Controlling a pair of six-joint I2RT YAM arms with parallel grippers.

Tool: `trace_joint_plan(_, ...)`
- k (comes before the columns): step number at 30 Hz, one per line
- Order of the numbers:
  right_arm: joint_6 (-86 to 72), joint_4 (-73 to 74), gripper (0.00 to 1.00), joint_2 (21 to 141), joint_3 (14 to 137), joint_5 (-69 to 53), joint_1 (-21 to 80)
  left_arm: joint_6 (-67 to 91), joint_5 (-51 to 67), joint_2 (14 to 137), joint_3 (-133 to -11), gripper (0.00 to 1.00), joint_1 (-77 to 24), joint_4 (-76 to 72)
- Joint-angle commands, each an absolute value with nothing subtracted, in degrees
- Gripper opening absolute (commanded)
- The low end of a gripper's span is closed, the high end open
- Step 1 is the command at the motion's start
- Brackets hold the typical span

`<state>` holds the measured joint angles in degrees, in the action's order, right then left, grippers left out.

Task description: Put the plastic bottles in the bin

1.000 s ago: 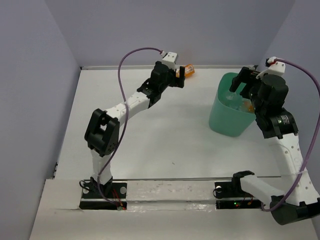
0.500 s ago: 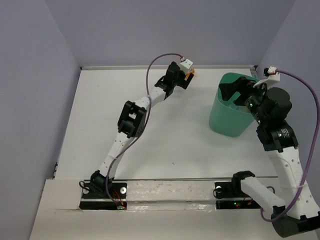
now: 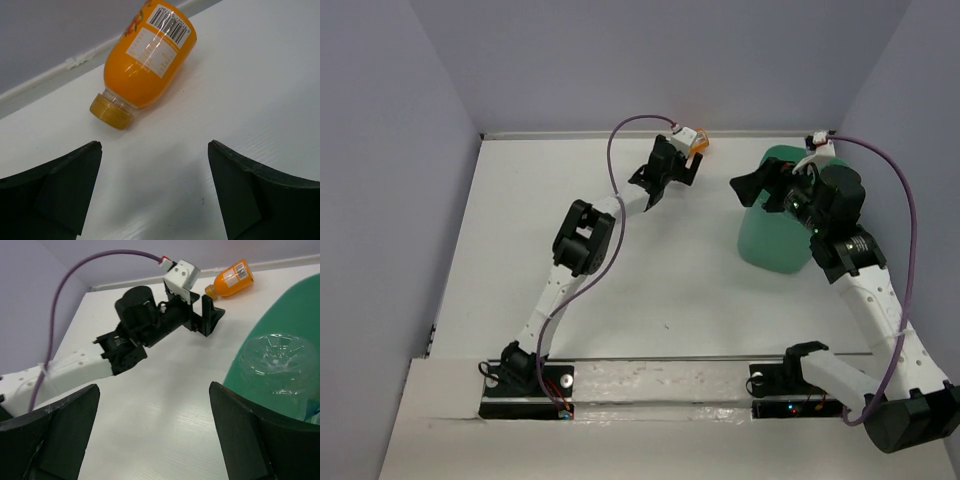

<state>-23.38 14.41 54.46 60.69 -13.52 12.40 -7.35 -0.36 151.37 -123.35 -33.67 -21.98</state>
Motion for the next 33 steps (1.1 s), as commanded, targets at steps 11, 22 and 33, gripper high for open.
trace_joint_plan(11, -14.9, 13.2, 0.92, 70.9, 80.8, -1.0, 22.4, 22.9, -4.7, 92.7, -77.6, 0.98, -33.6, -34.7)
trace_joint_plan(22, -19.1, 8.8, 0.11, 106.6, 109.3, 19.4, 30.8, 27.2, -9.5, 48.2, -47.0, 0.99, -34.2, -11.4)
trace_joint_plan(33, -30.8, 4.5, 0.92, 138.2, 131.6, 45.0, 33.3, 19.2, -0.3, 33.5, -44.1, 0.99, -34.2, -4.6)
